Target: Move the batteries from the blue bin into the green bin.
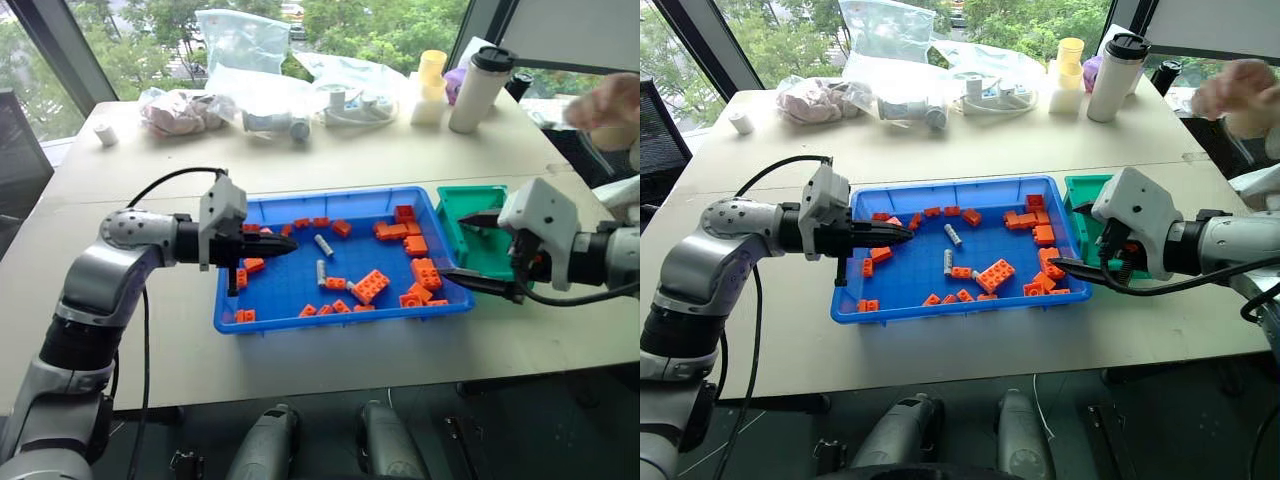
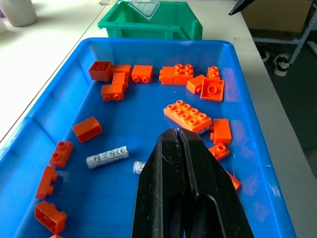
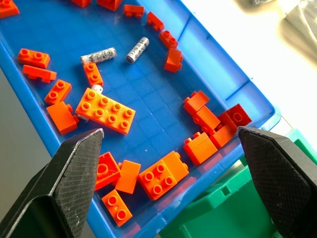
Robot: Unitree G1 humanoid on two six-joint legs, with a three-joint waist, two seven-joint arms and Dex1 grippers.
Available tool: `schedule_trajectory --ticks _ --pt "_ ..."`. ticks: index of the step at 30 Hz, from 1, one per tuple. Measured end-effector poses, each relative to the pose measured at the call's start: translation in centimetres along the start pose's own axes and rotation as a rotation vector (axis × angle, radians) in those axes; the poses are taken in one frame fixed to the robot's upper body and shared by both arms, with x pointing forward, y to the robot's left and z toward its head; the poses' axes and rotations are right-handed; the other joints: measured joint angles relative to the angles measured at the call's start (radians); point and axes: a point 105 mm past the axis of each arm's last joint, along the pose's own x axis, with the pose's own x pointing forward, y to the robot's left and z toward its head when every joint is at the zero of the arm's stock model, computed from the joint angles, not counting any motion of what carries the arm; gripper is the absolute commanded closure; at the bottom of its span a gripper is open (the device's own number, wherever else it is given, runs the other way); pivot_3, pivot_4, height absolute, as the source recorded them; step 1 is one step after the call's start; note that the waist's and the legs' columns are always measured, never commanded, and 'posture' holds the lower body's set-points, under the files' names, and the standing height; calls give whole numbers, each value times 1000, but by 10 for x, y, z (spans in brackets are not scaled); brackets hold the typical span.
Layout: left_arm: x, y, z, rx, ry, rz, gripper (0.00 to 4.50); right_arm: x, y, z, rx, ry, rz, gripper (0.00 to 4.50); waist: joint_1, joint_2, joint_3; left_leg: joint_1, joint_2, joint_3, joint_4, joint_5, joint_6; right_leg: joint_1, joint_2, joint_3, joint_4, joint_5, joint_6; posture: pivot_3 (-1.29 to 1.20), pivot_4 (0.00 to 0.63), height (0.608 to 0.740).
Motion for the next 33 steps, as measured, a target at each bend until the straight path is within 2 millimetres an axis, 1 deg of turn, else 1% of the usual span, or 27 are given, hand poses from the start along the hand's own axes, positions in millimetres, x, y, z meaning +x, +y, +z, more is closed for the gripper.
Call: schedule_trajectory --ticks 5,10,12,17,21,24,30,33 --pt "-1 -1 -1 -4 3 1 4500 6 2 3 -19 -8 36 36 1 0 0 0 0 0 0 0 0 0 0 0 0 0 0 0 150 740" --pt "-2 -6 4 6 -3 -1 4500 13 5 3 -30 -5 71 36 -1 0 0 0 0 0 0 0 0 0 -1 0 0 0 0 0 150 740" --pt "-4 -5 5 9 -4 8 4500 14 4 1 -25 -2 75 36 0 0 0 0 0 0 0 0 0 0 -1 0 0 0 0 0 150 740" --pt "-12 -4 1 2 17 42 4500 19 2 1 -27 -11 85 36 -1 0 0 0 0 0 0 0 0 0 -1 0 0 0 0 0 150 740" --pt "-14 -4 3 17 21 51 4500 24 0 3 -35 -22 95 36 1 0 0 0 0 0 0 0 0 0 -2 0 0 0 0 0 150 740" --pt "-14 -5 1 10 25 56 4500 27 0 4 -42 -23 99 36 -1 0 0 0 0 0 0 0 0 0 -1 0 0 0 0 0 150 740" --pt "-15 -4 -2 3 29 61 4500 42 2 8 -27 -52 106 36 -1 0 0 0 0 0 0 0 0 0 -1 0 0 0 0 0 150 740" --pt "-16 0 -2 -2 24 70 4500 57 -4 18 15 -95 64 36 -2 0 0 0 0 0 0 0 0 -1 -1 0 0 0 0 0 150 740"
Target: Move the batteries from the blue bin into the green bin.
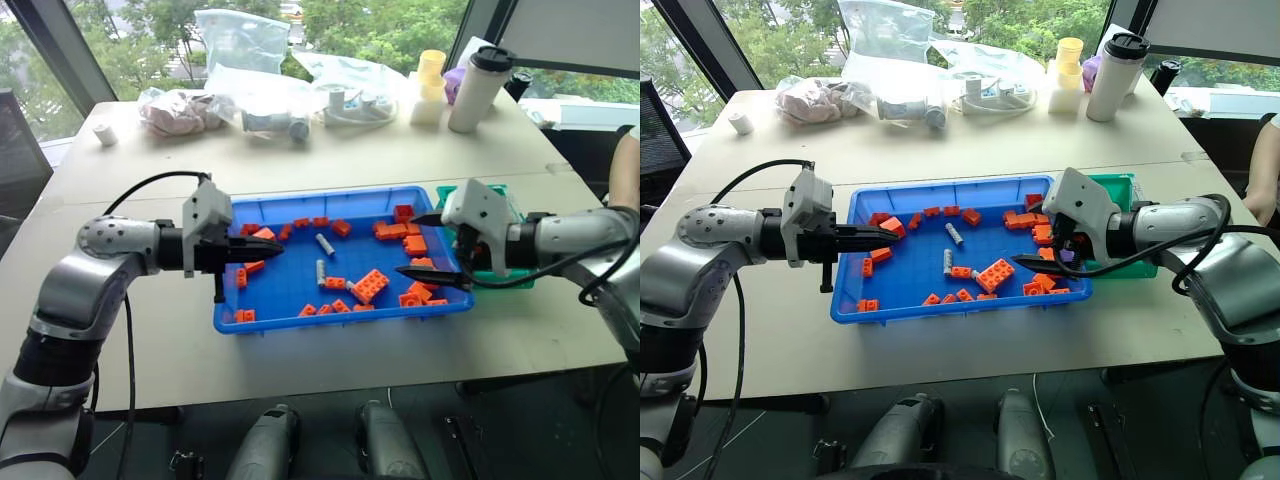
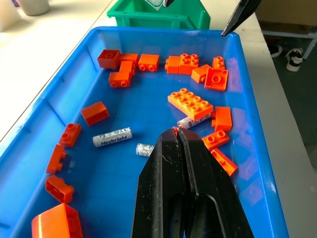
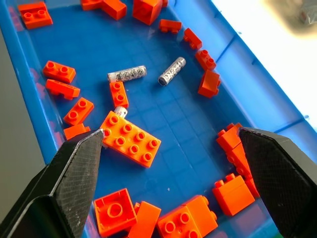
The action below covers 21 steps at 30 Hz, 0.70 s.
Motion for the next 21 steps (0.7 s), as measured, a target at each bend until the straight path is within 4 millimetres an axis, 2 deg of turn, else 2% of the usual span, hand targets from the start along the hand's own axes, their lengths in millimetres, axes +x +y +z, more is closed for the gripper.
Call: schedule_trajectory --ticks 4,11,14,17,21 --pt "-1 8 4 13 -5 14 4500 34 1 14 78 -35 -19 36 -3 0 0 0 0 0 0 0 -1 -1 0 0 1 0 0 0 150 740" --pt "-5 14 -1 14 19 22 4500 100 13 13 201 48 1 36 -4 0 0 -1 0 0 -1 3 -5 -2 2 1 1 0 0 0 150 740" --pt "-8 14 -1 17 28 27 4500 127 18 5 248 110 -3 36 -4 0 0 -1 0 0 -1 3 -5 -3 2 1 2 0 0 0 150 740" --pt "-9 12 -3 16 34 31 4500 142 23 -7 282 158 0 36 -4 0 0 -1 -1 0 -1 3 -5 -3 2 1 2 0 0 0 150 740" --pt "-10 5 -6 11 43 42 4500 150 16 -15 294 191 -33 36 -8 0 0 -1 -1 0 -2 3 -5 -4 2 1 2 0 0 0 150 740"
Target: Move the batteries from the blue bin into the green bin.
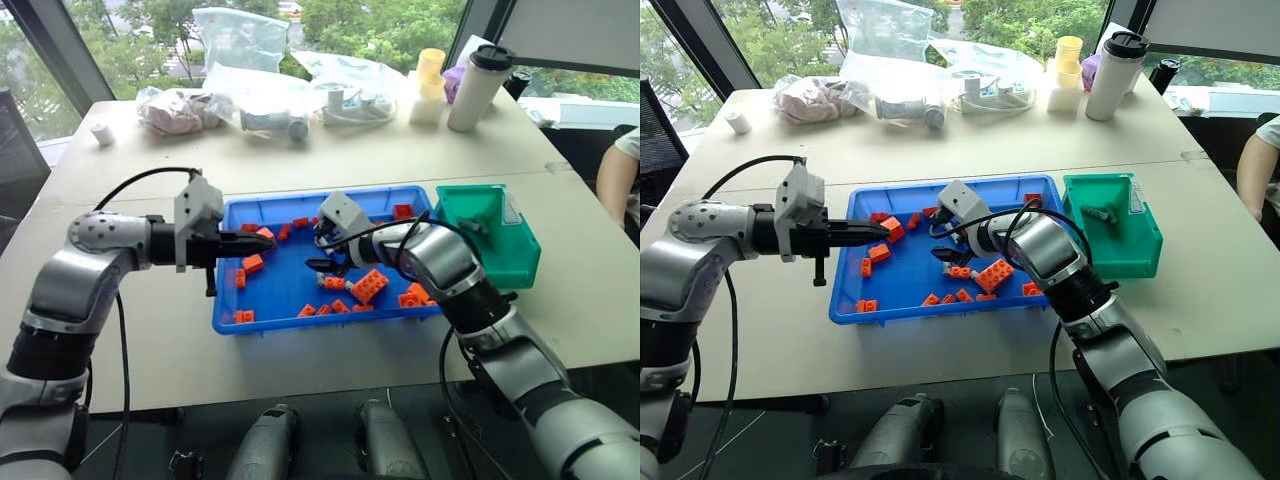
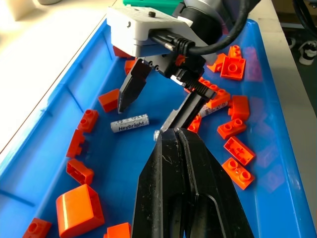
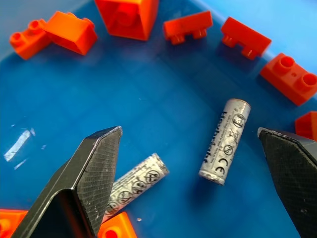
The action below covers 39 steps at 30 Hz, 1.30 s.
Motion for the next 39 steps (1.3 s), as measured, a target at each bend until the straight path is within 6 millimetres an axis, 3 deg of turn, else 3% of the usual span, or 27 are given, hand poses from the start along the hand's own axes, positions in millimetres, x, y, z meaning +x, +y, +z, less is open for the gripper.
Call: schedule_trajectory --ticks 2,5,12,17,21,25,31,34,36,39 --pt "-2 -2 1 -2 0 12 4500 4 -4 -2 5 11 -15 36 -2 0 0 0 0 0 0 0 0 0 0 0 0 0 0 0 150 740" --pt "-3 -4 1 -1 0 28 4500 10 -5 -2 9 21 -19 927 -3 0 0 0 0 0 -1 0 0 0 0 0 0 0 0 0 150 740" --pt "-2 -5 2 -3 -3 45 4500 15 -7 2 -31 22 -31 4477 -2 0 0 0 0 0 -1 0 -1 0 1 0 0 0 0 0 150 740" --pt "-1 -5 2 -3 -9 48 4500 1 -8 10 -107 17 -50 4494 -1 0 0 0 0 0 -1 0 -1 -1 1 0 0 0 0 0 150 740" --pt "2 -3 4 -5 -23 34 4500 -49 -37 32 -131 -71 -184 4494 7 0 0 0 0 0 -1 0 1 0 0 0 0 0 0 0 150 740" --pt "7 -3 6 -5 -39 7 4500 -109 -79 33 -68 -107 -396 4494 6 0 0 0 0 0 -1 -2 3 0 0 -1 0 0 0 0 150 740" --pt "19 -2 5 -3 -62 -36 4500 -190 -131 -35 25 64 -696 4494 9 0 0 0 -1 1 -2 -2 4 0 -1 0 -2 0 0 0 150 740" --pt "24 -3 5 1 -68 -55 4500 -201 -133 -60 44 133 -724 4494 -2 0 0 1 1 3 -3 -2 4 0 -1 2 -1 0 0 0 150 740" --pt "25 -3 5 9 -66 -58 4500 -200 -132 -75 65 169 -713 3299 -4 0 0 2 2 3 -3 -2 4 0 0 2 0 0 0 0 150 740" --pt "25 -3 5 11 -66 -55 4500 -198 -127 -90 104 185 -679 1943 3 0 0 1 1 3 -2 -2 4 0 1 2 0 0 0 0 150 740"
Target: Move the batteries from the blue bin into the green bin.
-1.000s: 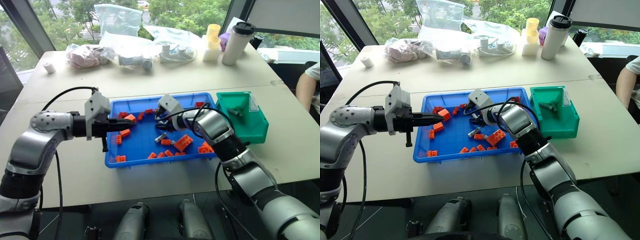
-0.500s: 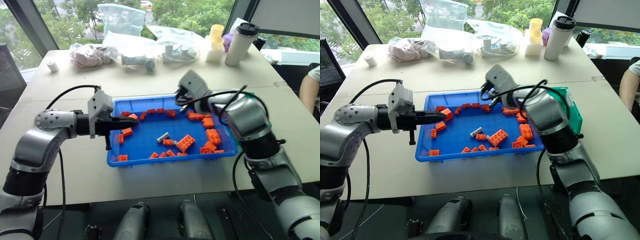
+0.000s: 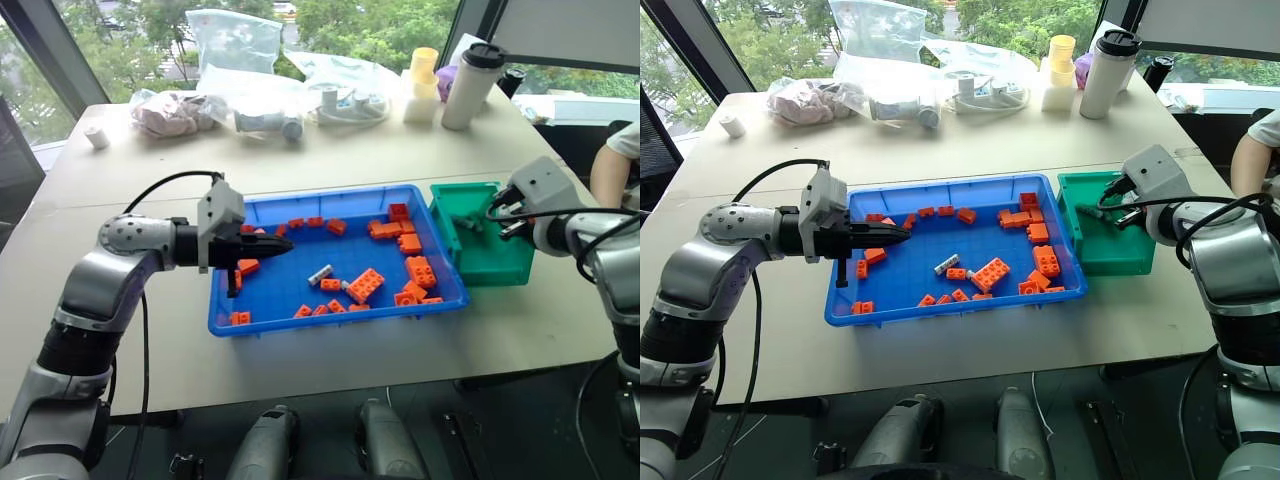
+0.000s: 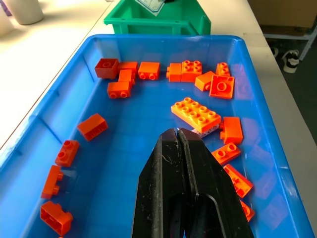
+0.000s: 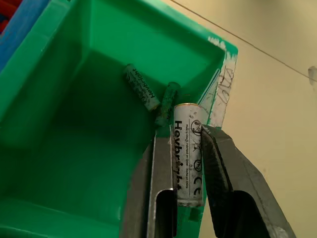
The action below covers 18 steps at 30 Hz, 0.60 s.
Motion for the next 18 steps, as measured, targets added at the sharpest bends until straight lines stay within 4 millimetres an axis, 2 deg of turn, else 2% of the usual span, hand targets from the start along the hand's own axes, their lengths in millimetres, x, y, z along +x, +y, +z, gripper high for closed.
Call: schedule_trajectory --ticks 3,4,7,9,11,13,15,18 --pt "0 1 -1 -4 2 3 4500 -2 0 0 21 -14 20 400 3 0 0 0 0 0 1 0 0 0 0 0 0 0 0 0 150 740" --pt "0 1 -1 -4 3 3 4500 -4 1 3 22 -30 27 77 4 0 0 0 0 0 1 0 0 0 0 0 0 0 0 0 150 740" --pt "0 1 -1 -4 4 5 4500 -8 5 20 4 -101 59 77 4 0 0 0 0 0 1 0 0 0 0 0 0 0 0 0 150 740" --pt "0 2 -1 -3 2 6 4500 -17 17 44 -33 -201 138 77 0 0 0 0 0 0 0 0 0 0 0 0 0 0 0 0 150 740" --pt "0 4 3 8 -4 7 4500 -28 43 71 -73 -321 271 77 -2 0 0 0 1 -1 0 0 0 0 1 -1 0 0 0 0 150 740" --pt "1 5 5 15 -8 6 4500 -33 76 85 -117 -374 421 77 -2 0 0 0 1 -1 0 0 0 1 1 -1 -1 0 0 0 150 740" --pt "2 5 5 15 -8 7 4500 -28 117 86 -157 -357 575 77 -1 0 0 0 1 -1 0 0 0 1 1 -1 -1 0 0 0 150 740" --pt "1 5 5 14 -9 13 4500 -17 165 78 -201 -294 726 77 2 0 0 0 0 -2 1 0 0 0 0 -1 0 0 0 0 150 740"
